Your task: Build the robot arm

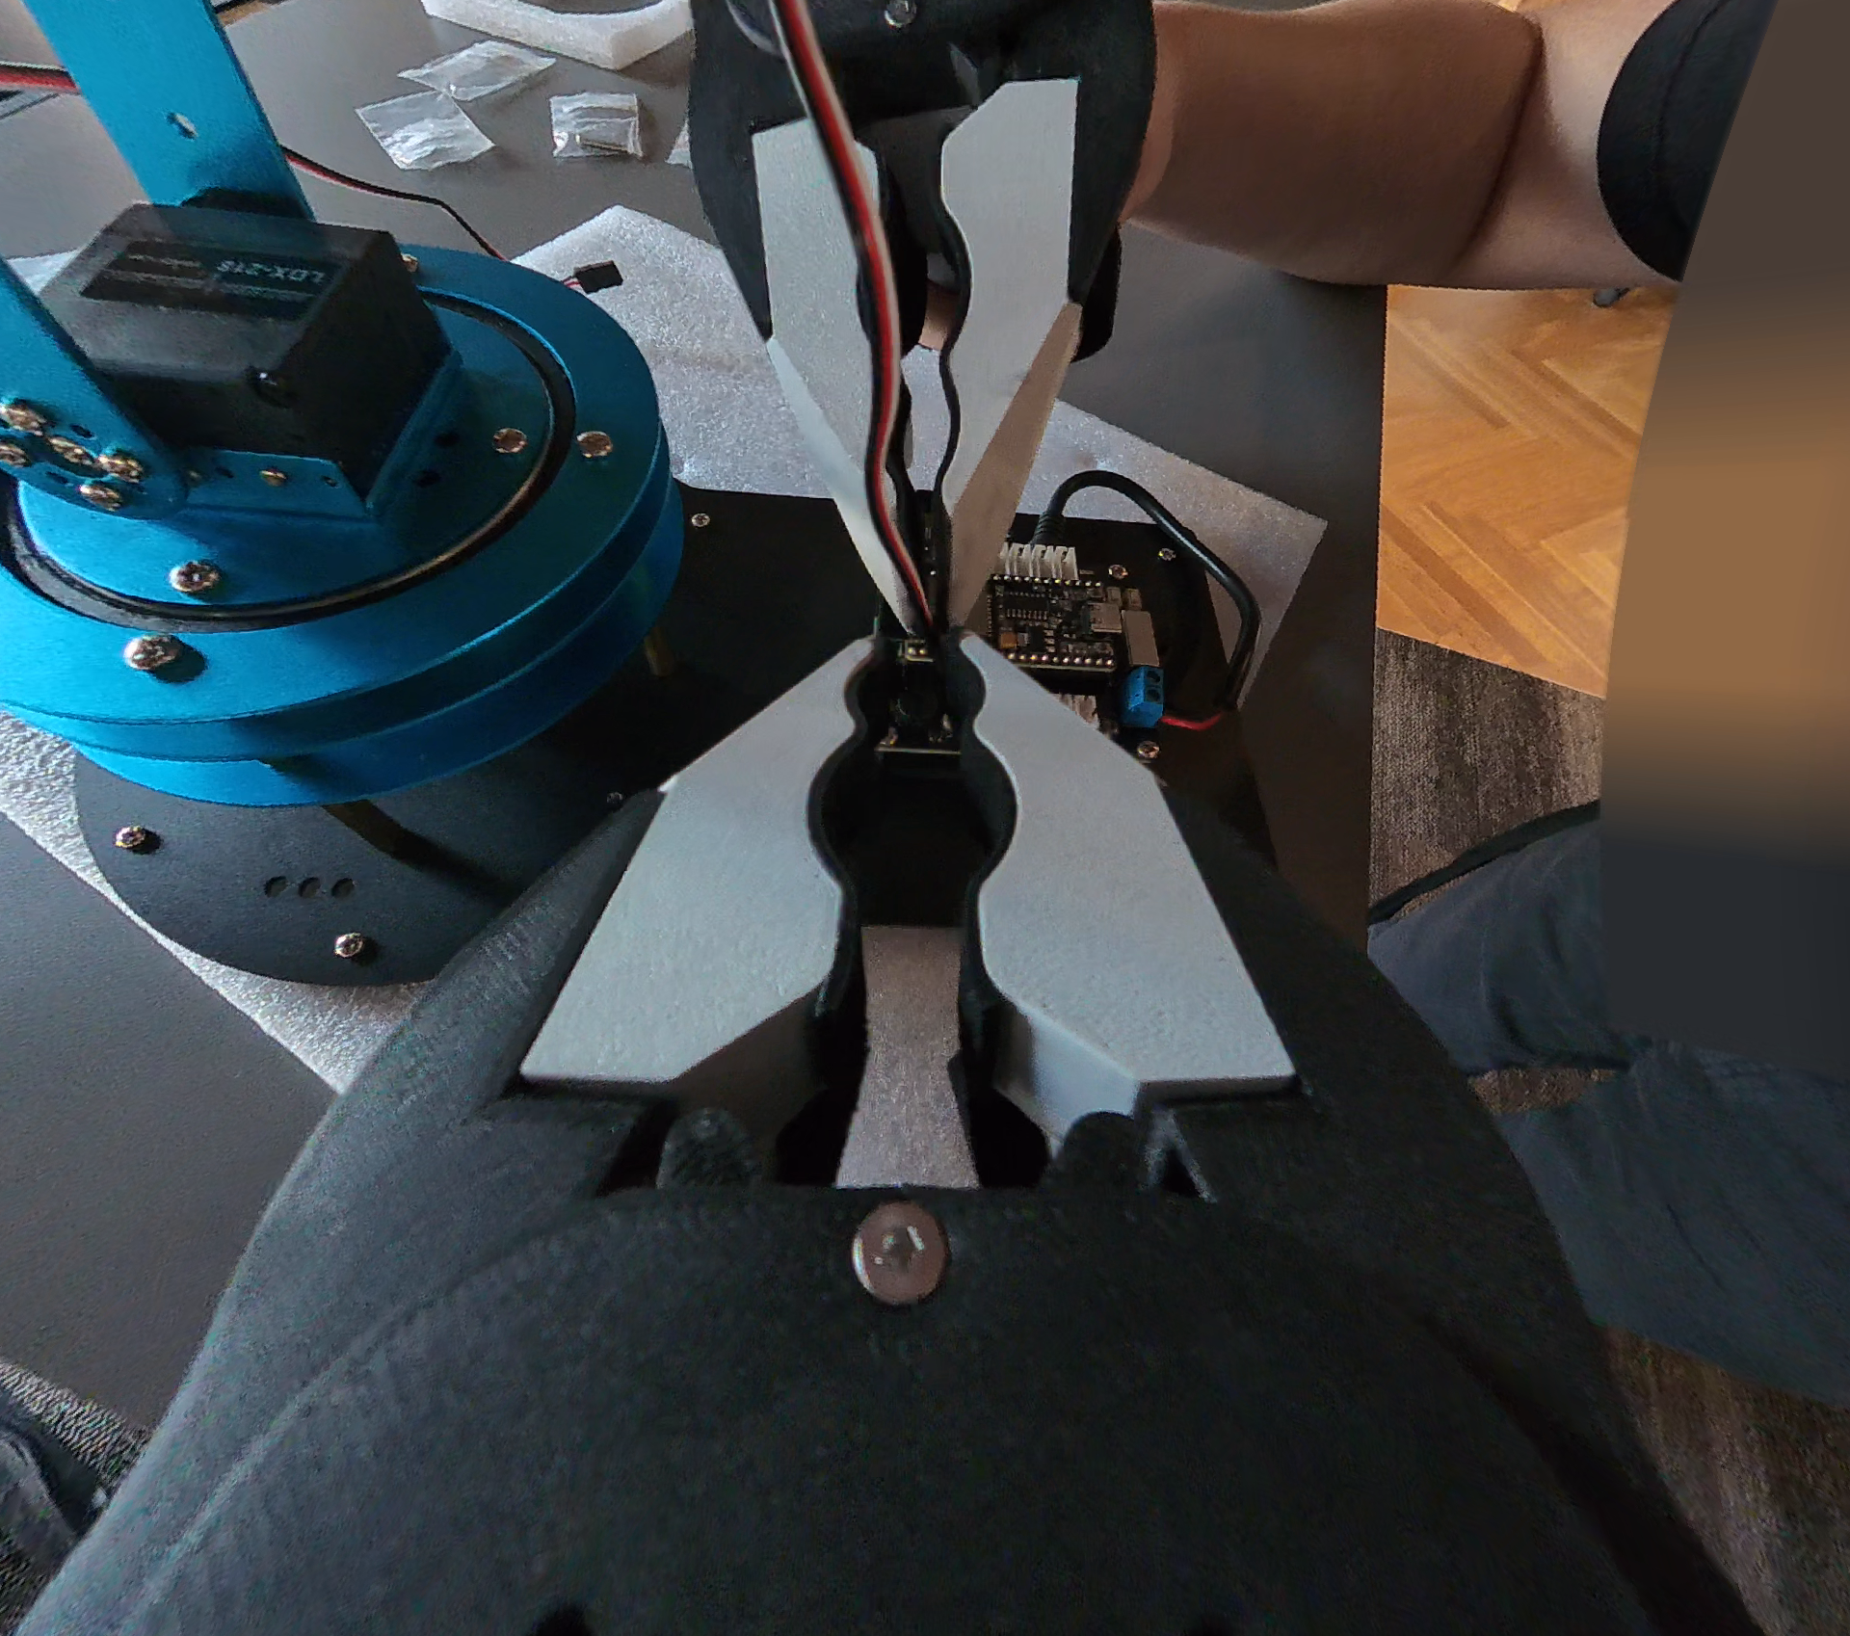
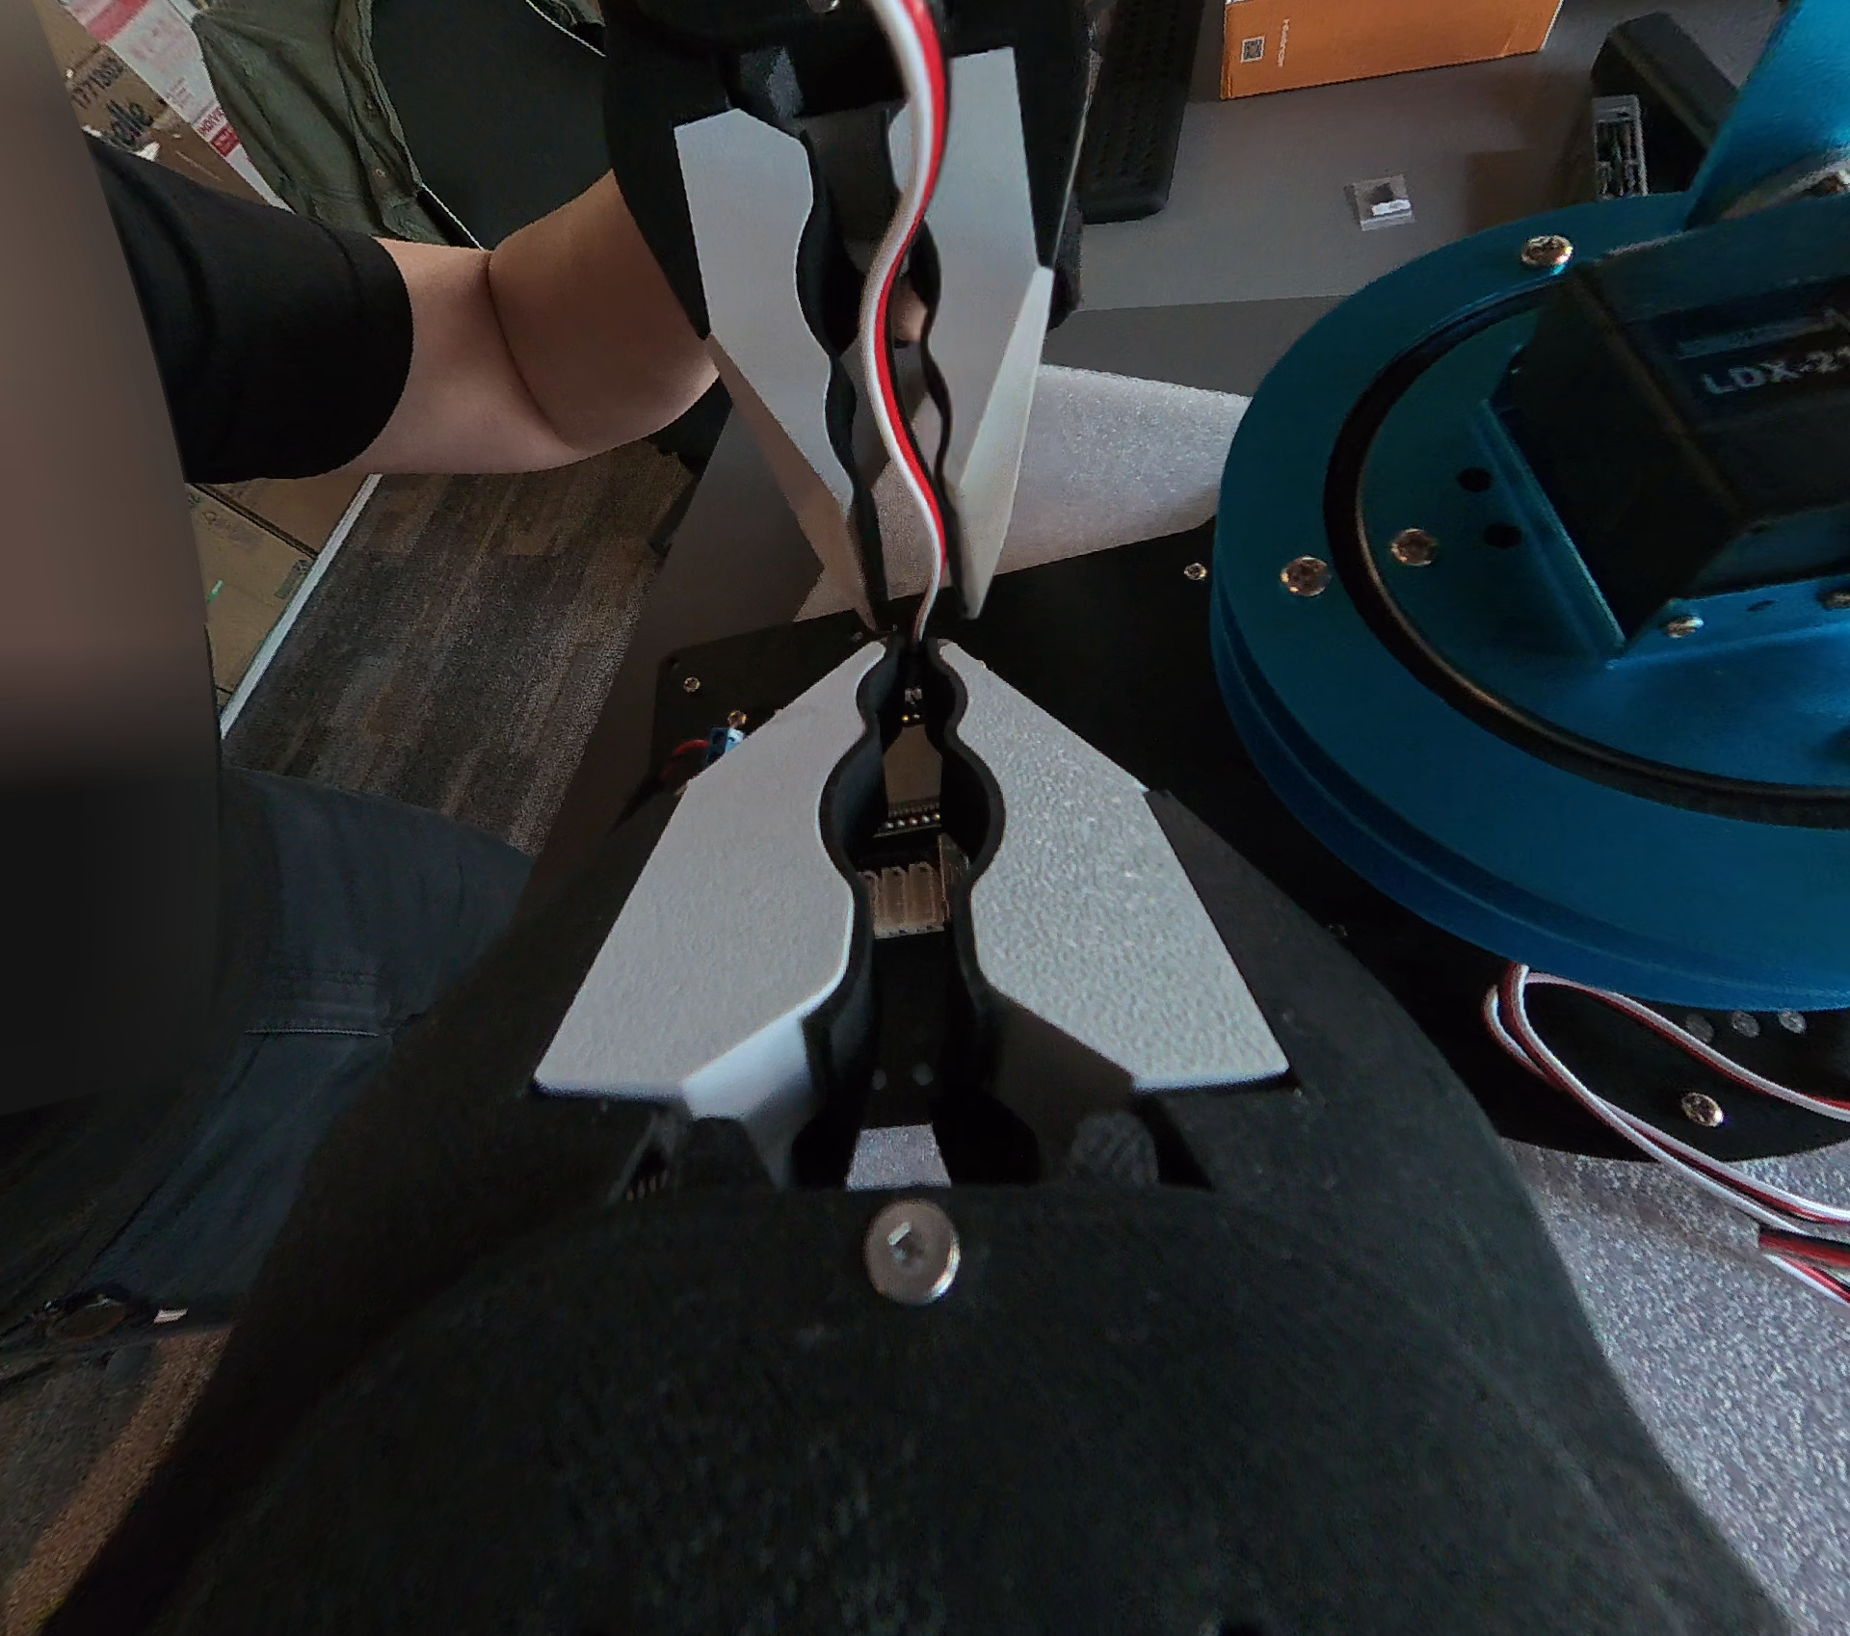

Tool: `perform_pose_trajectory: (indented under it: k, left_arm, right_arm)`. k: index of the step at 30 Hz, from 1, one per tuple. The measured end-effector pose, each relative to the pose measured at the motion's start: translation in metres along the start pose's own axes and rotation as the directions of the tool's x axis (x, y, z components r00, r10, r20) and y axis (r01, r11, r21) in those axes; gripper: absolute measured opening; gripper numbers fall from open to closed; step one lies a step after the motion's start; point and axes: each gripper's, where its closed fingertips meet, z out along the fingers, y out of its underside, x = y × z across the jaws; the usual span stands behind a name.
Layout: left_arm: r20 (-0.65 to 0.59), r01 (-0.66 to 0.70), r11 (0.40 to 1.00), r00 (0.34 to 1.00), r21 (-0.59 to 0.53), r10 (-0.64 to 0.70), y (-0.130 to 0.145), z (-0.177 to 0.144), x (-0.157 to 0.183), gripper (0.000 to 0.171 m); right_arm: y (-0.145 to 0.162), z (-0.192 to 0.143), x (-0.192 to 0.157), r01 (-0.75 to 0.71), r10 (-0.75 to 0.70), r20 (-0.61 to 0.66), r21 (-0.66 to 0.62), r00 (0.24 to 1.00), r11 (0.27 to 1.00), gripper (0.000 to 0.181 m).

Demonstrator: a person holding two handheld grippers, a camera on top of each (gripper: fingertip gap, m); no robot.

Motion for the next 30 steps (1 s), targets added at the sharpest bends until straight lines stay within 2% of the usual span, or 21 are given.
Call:
perform_pose_trajectory:
  k: [4, 30]
  left_arm:
    - [-0.024, 0.001, 1.000, 1.000, -0.004, -0.001, 0.0010, -0.0003, 0.0028, 0.000]
    - [-0.021, -0.044, 0.998, 0.999, -0.036, 0.044, 0.0098, 0.0036, 0.0060, 0.000]
  right_arm:
    - [-0.0012, -0.0007, 0.0004, 0.002, -0.001, -0.003, 0.005, 1.000, 1.000, 0.002]
    - [0.0071, 0.0046, -0.0013, 0.035, -0.036, -0.011, -0.061, 0.999, 0.998, 0.002]
